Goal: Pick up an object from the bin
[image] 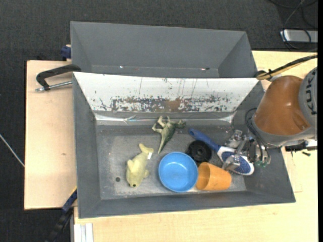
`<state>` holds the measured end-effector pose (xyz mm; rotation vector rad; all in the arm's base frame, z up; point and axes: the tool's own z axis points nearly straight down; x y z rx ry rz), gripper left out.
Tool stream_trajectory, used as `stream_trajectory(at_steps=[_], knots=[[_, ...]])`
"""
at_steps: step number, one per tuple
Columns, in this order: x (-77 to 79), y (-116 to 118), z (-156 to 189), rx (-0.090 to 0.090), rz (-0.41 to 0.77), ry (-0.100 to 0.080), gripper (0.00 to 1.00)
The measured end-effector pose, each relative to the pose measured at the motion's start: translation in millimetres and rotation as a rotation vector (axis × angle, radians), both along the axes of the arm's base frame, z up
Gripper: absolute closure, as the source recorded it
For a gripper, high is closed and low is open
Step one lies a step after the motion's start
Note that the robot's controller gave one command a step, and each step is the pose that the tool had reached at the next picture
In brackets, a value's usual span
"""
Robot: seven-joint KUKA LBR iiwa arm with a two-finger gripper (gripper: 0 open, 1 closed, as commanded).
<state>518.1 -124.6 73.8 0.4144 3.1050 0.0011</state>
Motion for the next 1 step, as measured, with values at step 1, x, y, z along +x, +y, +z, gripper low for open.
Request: stream_trajectory(at_steps=[1], knots=[[-24.6,38.3,149.4,-0.001,0.043,-0.002,1.00]])
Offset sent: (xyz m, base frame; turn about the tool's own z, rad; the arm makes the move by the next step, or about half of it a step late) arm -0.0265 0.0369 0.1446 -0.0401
